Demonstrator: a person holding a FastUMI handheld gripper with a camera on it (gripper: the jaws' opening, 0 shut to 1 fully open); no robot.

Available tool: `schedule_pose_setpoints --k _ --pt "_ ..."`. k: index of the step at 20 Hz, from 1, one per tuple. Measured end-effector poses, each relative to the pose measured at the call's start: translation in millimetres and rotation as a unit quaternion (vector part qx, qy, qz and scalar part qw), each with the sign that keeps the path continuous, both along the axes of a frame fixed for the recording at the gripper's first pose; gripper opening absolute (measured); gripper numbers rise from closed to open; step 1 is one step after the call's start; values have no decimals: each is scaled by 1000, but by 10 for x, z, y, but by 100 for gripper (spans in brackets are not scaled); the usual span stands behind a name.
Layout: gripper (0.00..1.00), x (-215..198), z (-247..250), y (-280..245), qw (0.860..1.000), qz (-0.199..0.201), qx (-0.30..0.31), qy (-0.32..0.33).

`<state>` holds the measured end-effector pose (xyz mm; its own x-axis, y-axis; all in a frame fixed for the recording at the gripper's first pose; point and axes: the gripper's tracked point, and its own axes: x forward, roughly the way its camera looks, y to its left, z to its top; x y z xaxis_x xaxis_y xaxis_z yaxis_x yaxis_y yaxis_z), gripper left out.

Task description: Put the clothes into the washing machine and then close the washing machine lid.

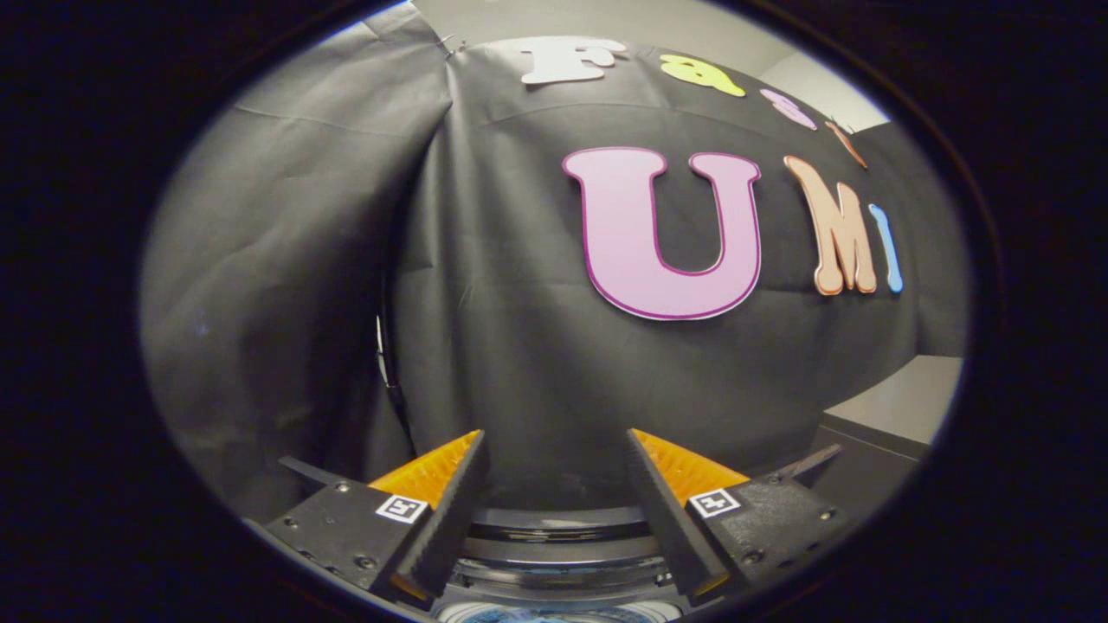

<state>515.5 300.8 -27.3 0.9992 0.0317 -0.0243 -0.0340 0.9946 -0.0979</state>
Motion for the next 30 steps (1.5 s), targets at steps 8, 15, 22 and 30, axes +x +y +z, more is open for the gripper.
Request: schedule_pose_setpoints --k 8,15,22,30 --pt "95 -104 2 -77 1000 23 -1 -8" --pt "98 -300 -39 -82 999 42 0 -13" --pt "98 -379 -117 -89 999 50 -2 -3" --pt "98 -487 -175 -82 997 71 -2 4"
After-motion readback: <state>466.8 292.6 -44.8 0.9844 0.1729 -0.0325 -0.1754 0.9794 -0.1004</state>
